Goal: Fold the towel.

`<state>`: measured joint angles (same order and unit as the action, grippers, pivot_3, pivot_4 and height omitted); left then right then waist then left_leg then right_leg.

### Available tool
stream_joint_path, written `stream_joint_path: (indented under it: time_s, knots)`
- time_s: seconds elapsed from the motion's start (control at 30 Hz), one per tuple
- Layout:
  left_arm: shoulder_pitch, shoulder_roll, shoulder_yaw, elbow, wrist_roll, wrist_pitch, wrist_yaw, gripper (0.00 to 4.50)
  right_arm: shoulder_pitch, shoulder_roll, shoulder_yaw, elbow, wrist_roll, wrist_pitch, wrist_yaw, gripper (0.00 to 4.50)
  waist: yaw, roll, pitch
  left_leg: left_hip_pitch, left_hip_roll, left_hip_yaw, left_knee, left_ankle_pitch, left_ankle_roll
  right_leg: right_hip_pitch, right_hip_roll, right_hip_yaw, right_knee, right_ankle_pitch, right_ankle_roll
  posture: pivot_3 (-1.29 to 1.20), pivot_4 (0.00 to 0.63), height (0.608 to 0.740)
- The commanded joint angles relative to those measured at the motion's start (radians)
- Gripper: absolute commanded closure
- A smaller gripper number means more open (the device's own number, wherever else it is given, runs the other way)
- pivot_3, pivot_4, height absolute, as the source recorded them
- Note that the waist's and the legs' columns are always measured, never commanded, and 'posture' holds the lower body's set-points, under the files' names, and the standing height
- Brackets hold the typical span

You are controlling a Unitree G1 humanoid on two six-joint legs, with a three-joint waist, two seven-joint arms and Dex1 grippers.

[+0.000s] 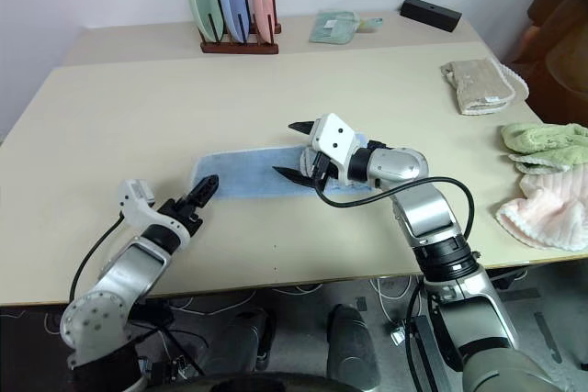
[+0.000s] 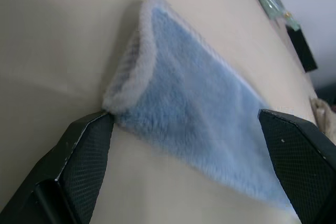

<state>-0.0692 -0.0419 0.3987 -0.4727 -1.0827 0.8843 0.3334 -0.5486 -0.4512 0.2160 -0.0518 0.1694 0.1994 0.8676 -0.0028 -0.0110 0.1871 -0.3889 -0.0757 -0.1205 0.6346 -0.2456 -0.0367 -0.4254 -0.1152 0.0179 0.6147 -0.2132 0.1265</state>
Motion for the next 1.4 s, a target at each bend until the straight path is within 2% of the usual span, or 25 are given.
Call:
stream_joint_path:
  time_s: [0.03,0.1,0.33,0.4,0.5,0.63,0.77,0.87,0.93,1.0,1.17,1.27,1.4]
  knots:
    - [-0.045,-0.019,0.010,0.084,-0.001,-0.031,0.086,0.25,0.002,0.015,0.002,-0.069,-0.001,-0.010,-0.014,0.24,0.008,0.000,0.000,0.000,0.000,0.000,0.000,0.000,0.000,0.000,0.000,0.000,0.000,0.000,0.000,0.00,0.150,0.740]
    - [-0.066,-0.023,0.009,0.101,-0.005,-0.047,0.096,0.83,0.008,0.016,0.003,-0.081,-0.003,-0.005,-0.020,0.22,0.012,0.000,0.000,0.000,0.000,0.000,0.000,0.000,0.000,0.000,0.000,0.000,0.000,0.000,0.000,0.00,0.150,0.740]
    - [-0.100,-0.013,-0.006,0.111,-0.022,-0.089,0.095,4.40,0.047,0.002,0.006,-0.124,-0.022,0.004,-0.032,0.22,0.015,-0.001,0.000,0.000,-0.001,0.000,0.001,0.000,0.000,0.000,0.000,0.000,-0.001,0.000,0.000,0.00,0.150,0.740]
    - [-0.107,-0.005,0.000,0.102,-0.021,-0.111,0.082,4.47,0.055,0.001,0.004,-0.133,-0.023,0.011,-0.035,0.22,0.015,-0.001,0.000,0.000,0.000,0.000,0.000,0.000,0.000,0.000,0.000,0.000,-0.001,0.000,0.000,0.00,0.150,0.740]
    - [-0.114,0.059,0.032,0.055,0.005,-0.171,0.025,4.47,0.068,-0.007,0.003,-0.141,-0.030,0.015,-0.035,0.22,0.012,-0.001,0.000,0.000,0.000,0.000,0.000,0.000,0.000,0.000,0.000,0.000,-0.001,0.000,0.000,0.00,0.150,0.740]
    - [-0.094,0.267,0.137,0.034,0.052,-0.231,-0.078,4.47,0.087,-0.031,-0.012,-0.138,-0.036,0.016,-0.035,0.22,0.003,-0.001,0.000,0.000,0.001,0.001,-0.002,0.000,-0.001,-0.002,0.001,0.000,0.000,0.000,0.000,0.00,0.150,0.740]
    - [-0.081,0.430,0.170,0.025,0.068,-0.239,-0.189,4.47,0.089,-0.045,-0.019,-0.118,-0.039,0.011,-0.040,0.22,0.002,-0.001,0.000,0.000,0.001,0.001,-0.002,0.000,-0.001,-0.002,0.001,0.001,-0.001,0.000,0.000,0.00,0.150,0.740]
    - [-0.068,0.571,0.092,-0.025,0.120,-0.221,-0.339,4.47,0.081,-0.048,-0.014,-0.088,-0.060,-0.010,-0.049,0.22,0.010,-0.003,0.001,0.000,0.001,0.001,-0.002,0.000,-0.001,-0.002,0.002,0.001,-0.001,0.000,-0.001,0.00,0.150,0.740]
    - [-0.072,0.612,0.044,-0.040,0.141,-0.217,-0.394,4.47,0.077,-0.042,-0.017,-0.081,-0.058,-0.010,-0.053,0.22,0.015,-0.003,0.001,0.000,0.000,0.001,-0.002,0.000,-0.001,-0.001,0.001,0.001,-0.002,0.000,-0.001,0.00,0.150,0.740]
    - [-0.101,0.648,-0.060,-0.075,0.185,-0.212,-0.459,4.47,0.077,-0.038,-0.018,-0.077,-0.055,-0.010,-0.056,0.22,0.015,-0.003,0.001,0.000,0.000,0.001,-0.002,0.000,-0.001,-0.001,0.001,0.001,-0.002,0.000,-0.001,0.00,0.150,0.740]
    - [-0.197,0.661,-0.358,-0.135,0.295,-0.194,-0.604,4.47,0.092,-0.039,-0.013,-0.073,-0.063,-0.021,-0.060,0.22,0.011,-0.003,0.001,-0.001,0.000,0.001,-0.002,0.000,-0.001,-0.001,0.001,0.001,-0.002,0.000,-0.001,0.00,0.150,0.740]
    - [-0.241,0.641,-0.520,-0.079,0.435,-0.228,-0.654,4.47,0.100,-0.043,-0.023,-0.082,-0.063,-0.012,-0.068,0.22,0.001,-0.003,0.001,0.000,0.001,0.001,-0.003,0.000,-0.001,-0.001,0.001,0.001,-0.001,0.000,0.000,0.00,0.150,0.740]
    - [-0.281,0.595,-0.608,-0.023,0.517,-0.233,-0.696,4.47,0.118,-0.054,-0.033,-0.098,-0.062,-0.003,-0.073,0.22,-0.010,-0.003,0.001,0.000,0.001,0.001,-0.004,0.000,-0.001,-0.002,0.002,0.001,-0.001,0.000,0.000,0.00,0.150,0.740]
